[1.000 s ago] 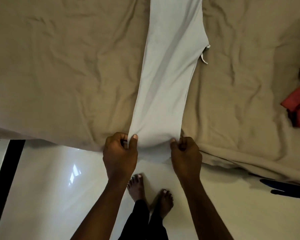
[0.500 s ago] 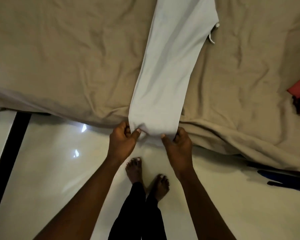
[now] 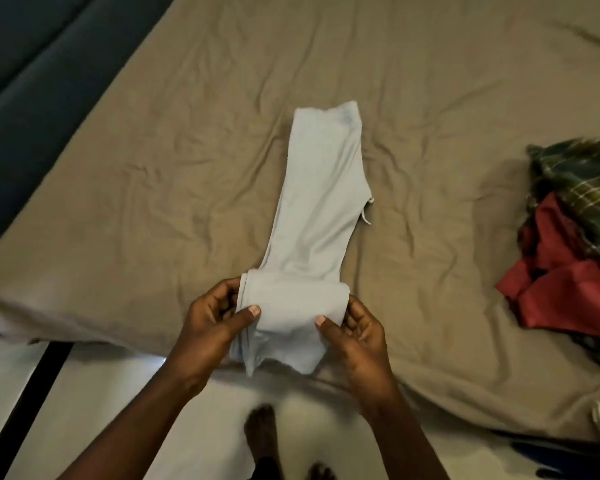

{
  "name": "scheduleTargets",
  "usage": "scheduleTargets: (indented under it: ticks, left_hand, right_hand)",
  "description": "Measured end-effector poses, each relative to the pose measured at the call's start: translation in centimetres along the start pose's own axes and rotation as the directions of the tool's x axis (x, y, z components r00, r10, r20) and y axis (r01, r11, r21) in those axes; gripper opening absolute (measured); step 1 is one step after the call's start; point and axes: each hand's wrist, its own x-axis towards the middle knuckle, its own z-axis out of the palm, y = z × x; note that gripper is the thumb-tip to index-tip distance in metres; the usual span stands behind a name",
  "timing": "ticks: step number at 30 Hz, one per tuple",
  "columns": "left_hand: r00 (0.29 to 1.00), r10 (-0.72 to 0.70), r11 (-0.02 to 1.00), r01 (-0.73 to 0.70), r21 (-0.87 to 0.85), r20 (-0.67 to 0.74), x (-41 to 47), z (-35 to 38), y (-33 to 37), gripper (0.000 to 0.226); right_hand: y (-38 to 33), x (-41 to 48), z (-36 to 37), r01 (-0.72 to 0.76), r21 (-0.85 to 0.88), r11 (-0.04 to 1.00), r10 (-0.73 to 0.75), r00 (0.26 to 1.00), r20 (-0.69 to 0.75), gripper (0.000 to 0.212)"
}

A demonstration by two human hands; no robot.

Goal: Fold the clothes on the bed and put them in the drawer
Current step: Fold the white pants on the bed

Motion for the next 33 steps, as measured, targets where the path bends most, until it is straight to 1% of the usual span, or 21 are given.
scheduleTargets:
  ticks: [1,3,6,9,11,14,16,17,19,21,22,23,24,25,27,28,29,30,31,32,33]
  left_hand:
    - [0.999,0.028,1.000,-0.028,0.003,-0.021,1.8,0.4,1.0,0.034]
    - [0.995,0.062,0.998,-0.061,0.009,-0.077,6.1,1.5,2.3,0.031]
    - [0.989,0.068,0.997,-0.072,-0.025,-0.134,13.7,3.2,3.2,0.030]
    - [0.990,-0.008,0.997,-0.002,-0.074,-0.142,21.7,4.8,2.6,0.042]
    - [0.993,-0.063,0.995,0.055,-0.080,-0.100,27.4,5.5,1.5,0.052]
    - [0.998,-0.048,0.998,0.050,0.039,-0.049,33.2,5.9,-0.5,0.064]
    - [0.999,-0.039,0.975,0.046,0.218,-0.033,35.4,5.9,-1.6,0.067]
    - [0.998,-0.029,0.947,0.044,0.318,-0.051,35.5,5.8,-2.0,0.063]
    - [0.991,0.031,0.908,0.027,0.418,-0.132,34.6,5.8,-2.7,0.046]
    - [0.973,0.113,0.871,0.000,0.492,-0.199,32.6,5.7,-3.7,0.037]
    - [0.966,0.124,0.849,0.014,0.527,-0.225,31.3,5.7,-4.2,0.037]
    - [0.964,0.101,0.831,0.055,0.553,-0.246,30.0,5.6,-4.7,0.039]
    - [0.963,0.061,0.813,0.104,0.572,-0.263,28.8,5.3,-5.1,0.040]
    - [0.964,0.008,0.799,0.153,0.581,-0.266,27.6,4.9,-5.4,0.040]
    - [0.970,-0.090,0.766,0.211,0.608,-0.224,25.6,4.0,-6.4,0.038]
    - [0.976,-0.118,0.737,0.210,0.642,-0.184,24.8,3.7,-6.7,0.038]
    - [0.981,-0.133,0.717,0.196,0.670,-0.145,24.3,3.4,-7.1,0.039]
    - [0.984,-0.142,0.715,0.180,0.676,-0.111,24.0,3.0,-7.4,0.040]
    - [0.984,-0.155,0.736,0.177,0.654,-0.091,24.0,2.8,-7.5,0.042]
    - [0.980,-0.181,0.764,0.194,0.615,-0.084,24.2,2.5,-7.2,0.044]
    - [0.972,-0.224,0.787,0.226,0.574,-0.077,24.5,2.2,-7.1,0.044]
  right_hand:
    - [-0.8,1.6,0.0,0.024,-0.022,0.999,-0.024,1.000,-0.001,0.045]
    - [-2.0,5.7,-0.4,0.053,-0.090,0.995,-0.059,0.996,-0.061,0.051]
    - [-3.0,12.9,-1.0,0.057,-0.172,0.983,-0.083,0.985,-0.152,0.049]
    - [-3.5,20.0,-1.4,0.021,-0.243,0.970,-0.066,0.982,-0.179,0.052]
    - [-3.2,25.2,-1.7,-0.014,-0.301,0.953,-0.056,0.973,-0.222,0.052]
    - [-2.4,30.8,-2.2,-0.032,-0.439,0.898,-0.093,0.961,-0.260,0.049]
    - [-1.5,33.0,-2.1,-0.097,-0.573,0.814,-0.092,0.952,-0.293,0.050]
    - [-1.0,33.2,-2.0,-0.123,-0.629,0.767,-0.114,0.939,-0.323,0.050]
    - [0.2,32.4,-1.1,-0.167,-0.681,0.713,-0.225,0.866,-0.448,0.043]
    - [1.7,30.2,0.0,-0.214,-0.680,0.701,-0.343,0.735,-0.585,0.031]
    - [2.1,28.7,0.4,-0.258,-0.645,0.719,-0.350,0.668,-0.657,0.026]
    - [2.8,27.1,0.8,-0.329,-0.569,0.754,-0.288,0.614,-0.735,0.022]
    - [3.4,25.4,0.9,-0.379,-0.477,0.793,-0.191,0.589,-0.785,0.019]
    - [4.3,23.7,0.8,-0.392,-0.401,0.828,-0.096,0.605,-0.790,0.015]
    - [5.9,20.3,0.7,-0.350,-0.361,0.865,0.010,0.730,-0.683,0.011]
    - [6.4,18.9,0.6,-0.324,-0.380,0.866,0.033,0.796,-0.604,0.019]
    - [6.8,18.1,0.5,-0.301,-0.424,0.854,0.028,0.842,-0.539,0.032]
    - [7.1,17.8,0.3,-0.292,-0.486,0.824,0.011,0.865,-0.501,0.043]
    - [7.2,17.8,0.0,-0.315,-0.544,0.778,0.006,0.869,-0.495,0.051]
    - [6.9,18.1,-0.2,-0.368,-0.567,0.737,0.031,0.856,-0.515,0.053]
    - [6.6,18.5,-0.4,-0.419,-0.532,0.735,0.080,0.834,-0.546,0.048]
